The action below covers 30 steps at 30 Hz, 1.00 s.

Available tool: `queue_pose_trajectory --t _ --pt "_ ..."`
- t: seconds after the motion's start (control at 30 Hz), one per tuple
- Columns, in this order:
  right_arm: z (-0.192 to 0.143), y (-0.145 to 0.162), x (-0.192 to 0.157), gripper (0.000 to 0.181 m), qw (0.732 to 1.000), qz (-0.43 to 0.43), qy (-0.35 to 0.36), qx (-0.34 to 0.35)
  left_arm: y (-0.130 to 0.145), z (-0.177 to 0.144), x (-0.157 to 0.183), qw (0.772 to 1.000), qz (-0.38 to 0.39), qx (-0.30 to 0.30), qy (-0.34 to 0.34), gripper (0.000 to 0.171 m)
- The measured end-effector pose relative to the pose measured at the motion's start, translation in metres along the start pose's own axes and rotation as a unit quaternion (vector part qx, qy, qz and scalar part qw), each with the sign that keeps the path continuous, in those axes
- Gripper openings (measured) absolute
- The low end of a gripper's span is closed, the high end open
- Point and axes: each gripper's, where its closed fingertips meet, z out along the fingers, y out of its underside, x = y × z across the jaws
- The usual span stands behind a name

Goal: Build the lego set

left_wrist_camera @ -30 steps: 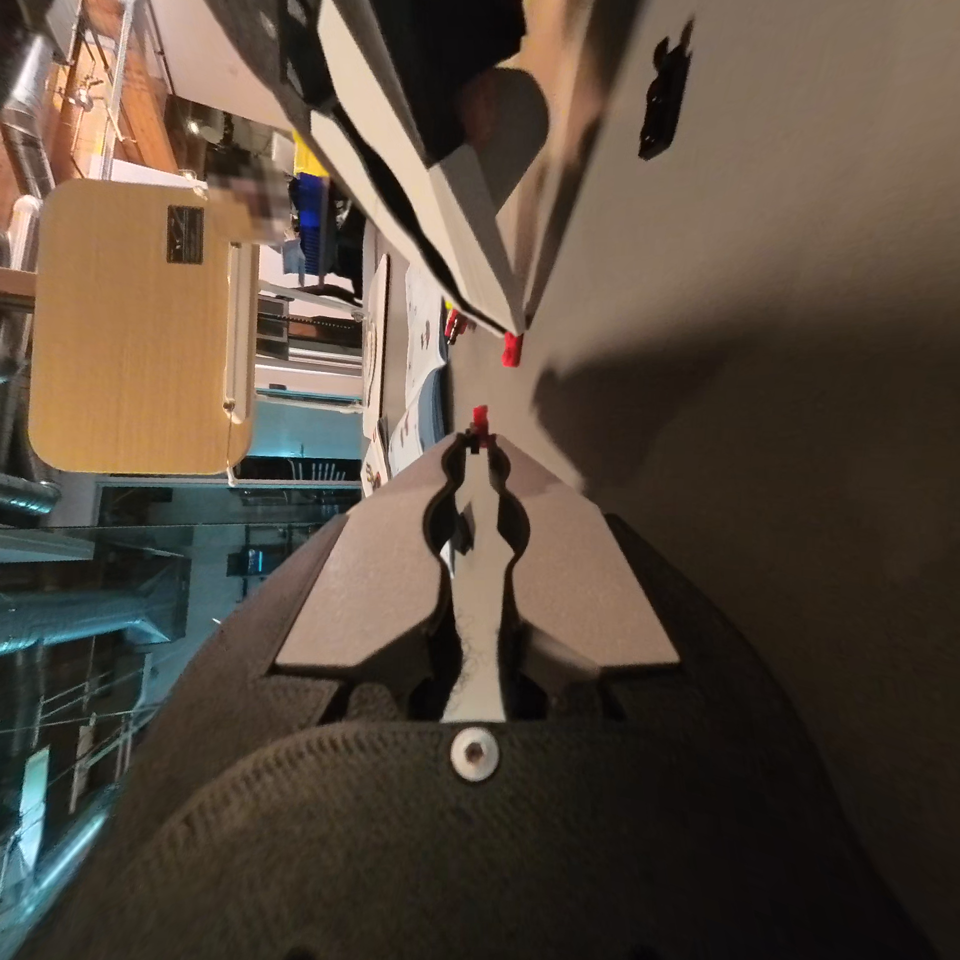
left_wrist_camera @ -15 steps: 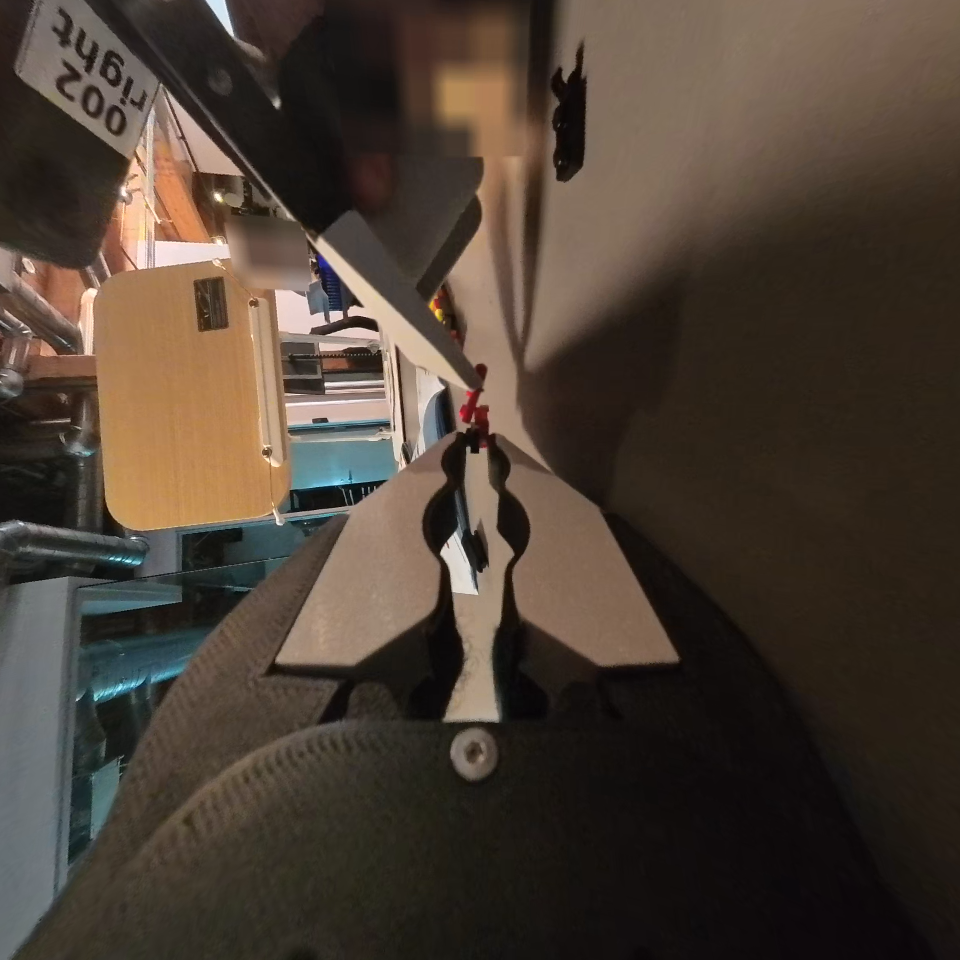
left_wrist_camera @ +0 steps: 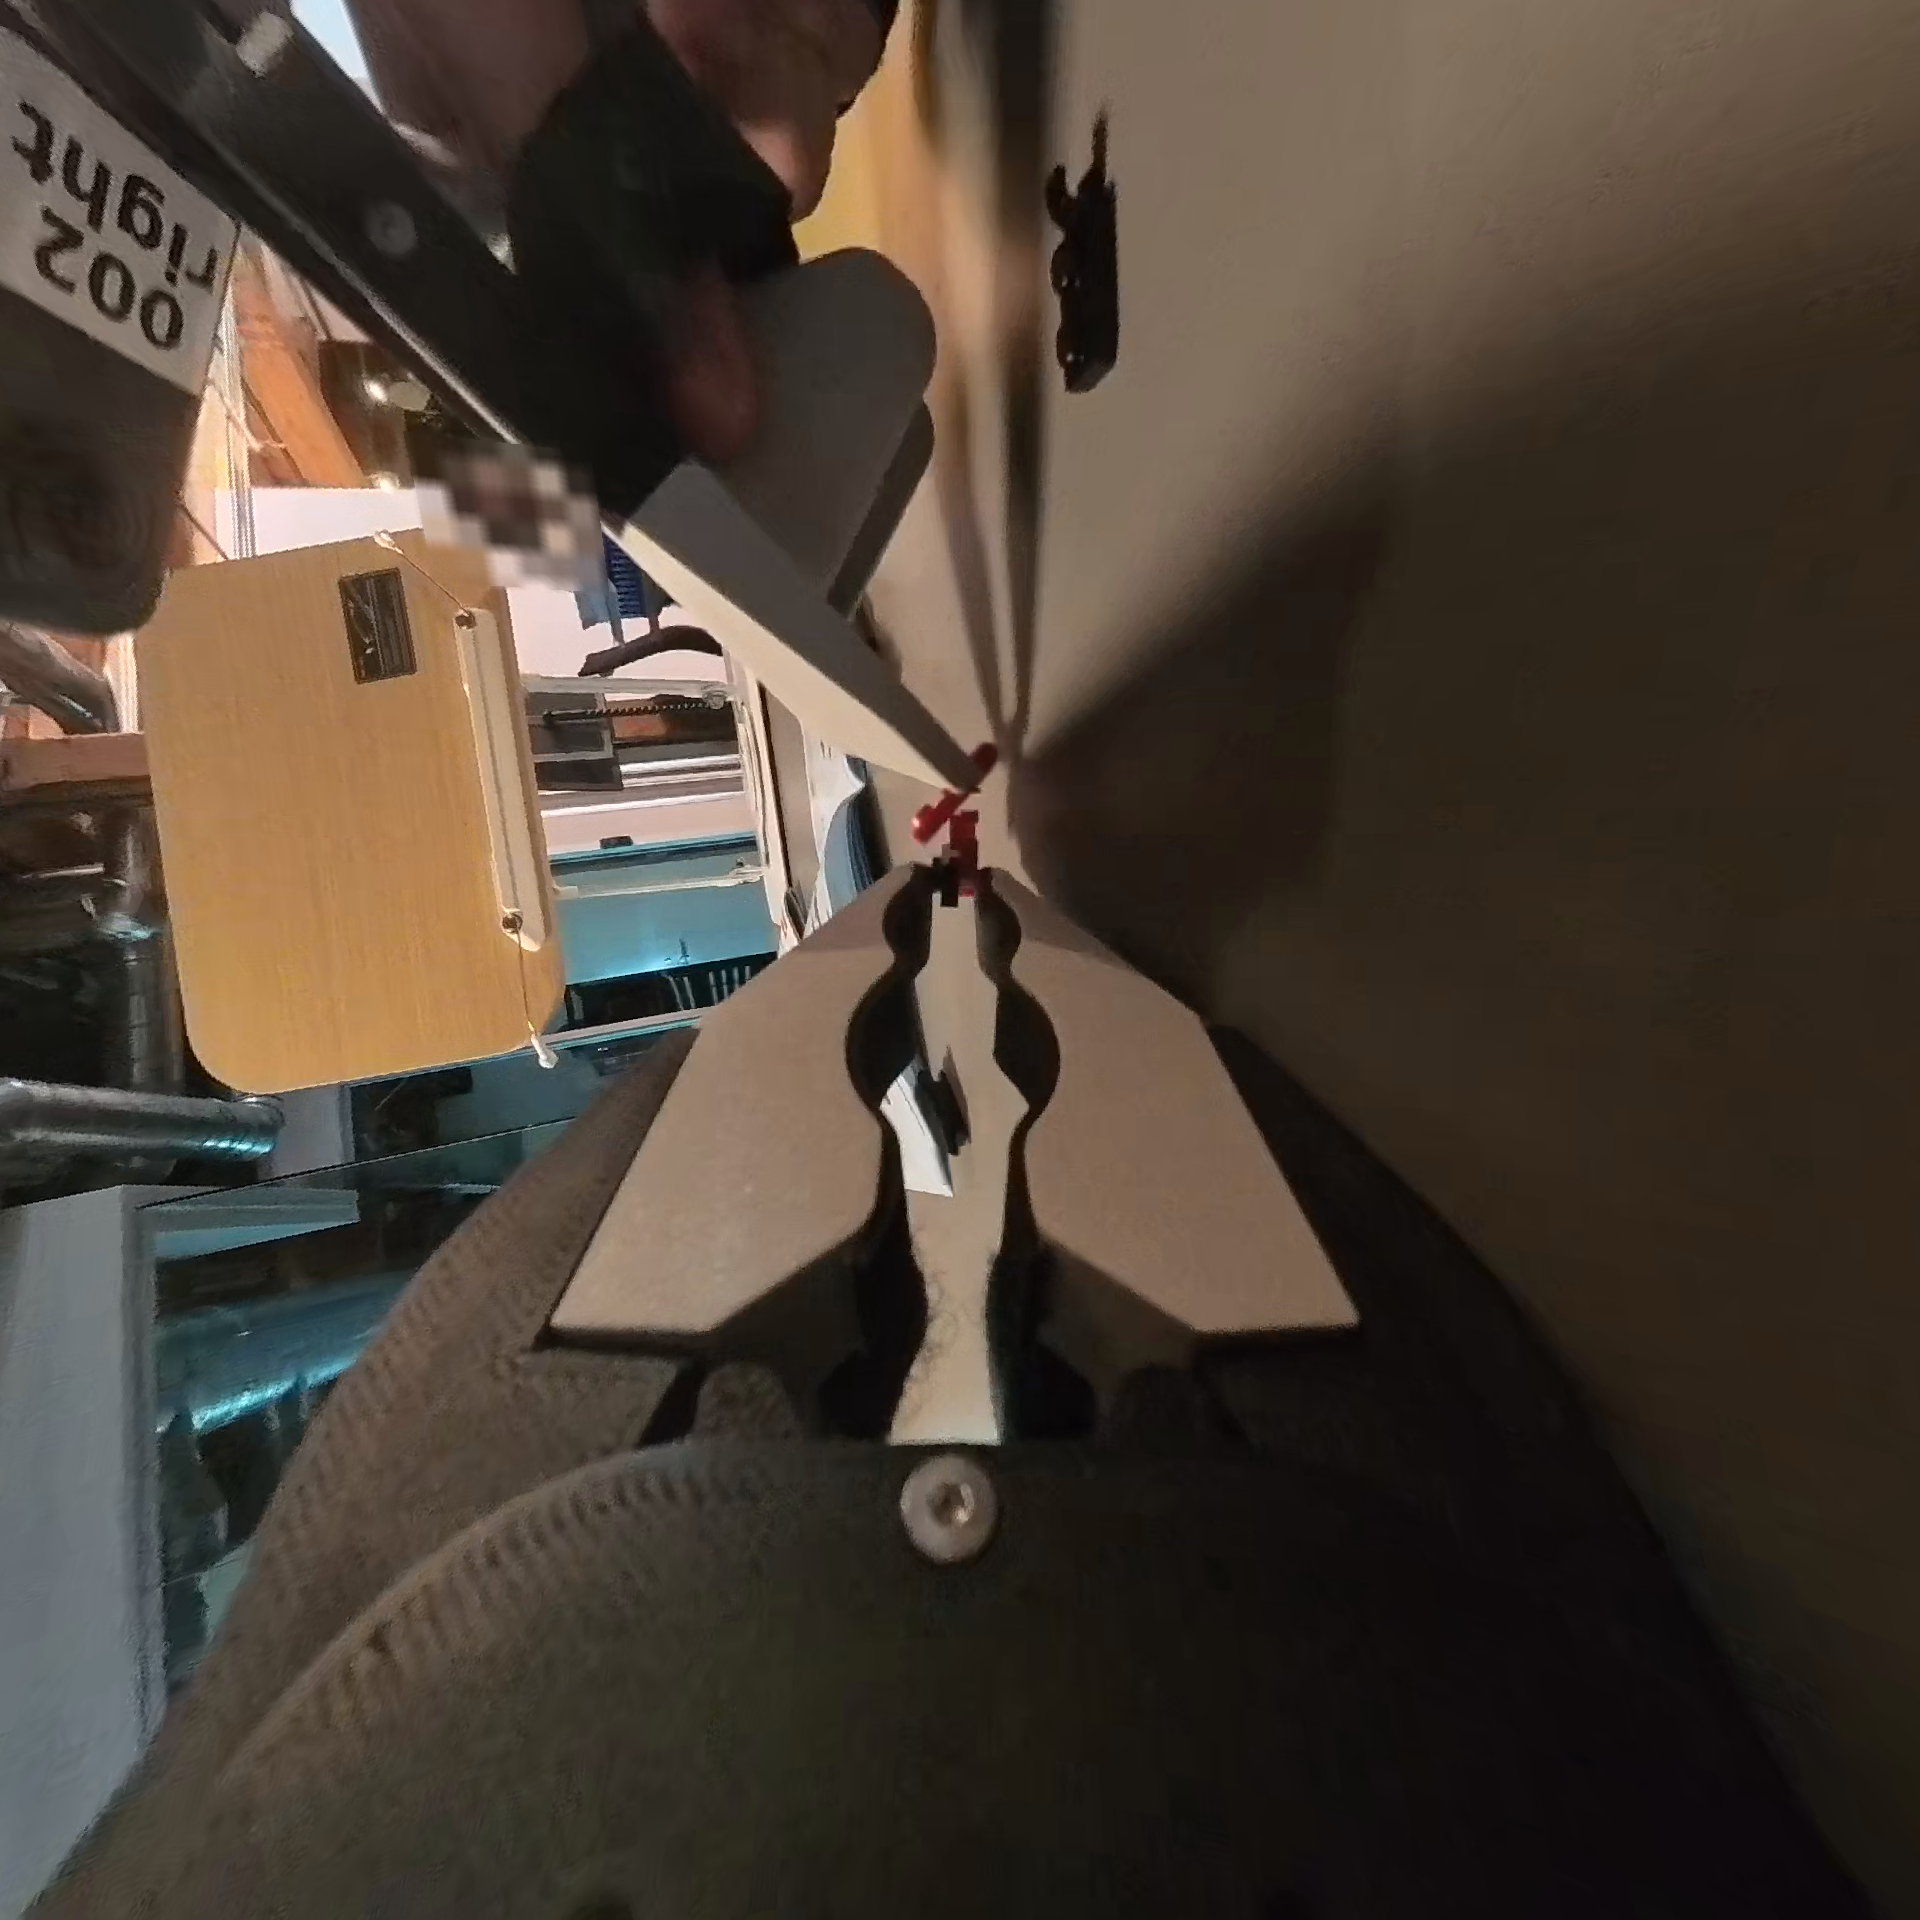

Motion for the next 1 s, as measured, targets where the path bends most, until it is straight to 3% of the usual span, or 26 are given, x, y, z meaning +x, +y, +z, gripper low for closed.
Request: queue_pose_trajectory --t 0.57,0.73,0.87,1.0 --pt "-0.004 -0.0024 0.001 0.012 0.999 -0.037 0.017 0.006 0.0008 0.0013 0.0029 1.0 0.001 -0.009 0.016 0.008" --pt "-0.0062 -0.0026 -0.0069 0.016 0.988 -0.151 0.038 0.0 0.0005 0.0013 0.0029 1.0 -0.002 -0.01 0.016 0.008" --pt "-0.0066 -0.0003 -0.0031 0.016 0.956 -0.27 0.111 -0.021 0.0006 0.0013 0.0029 1.0 -0.003 -0.01 0.016 0.008" --pt "-0.0022 0.0062 -0.0038 0.016 0.954 -0.274 0.115 -0.035 -0.0011 0.0014 0.003 1.0 0.0 -0.01 0.016 0.008"
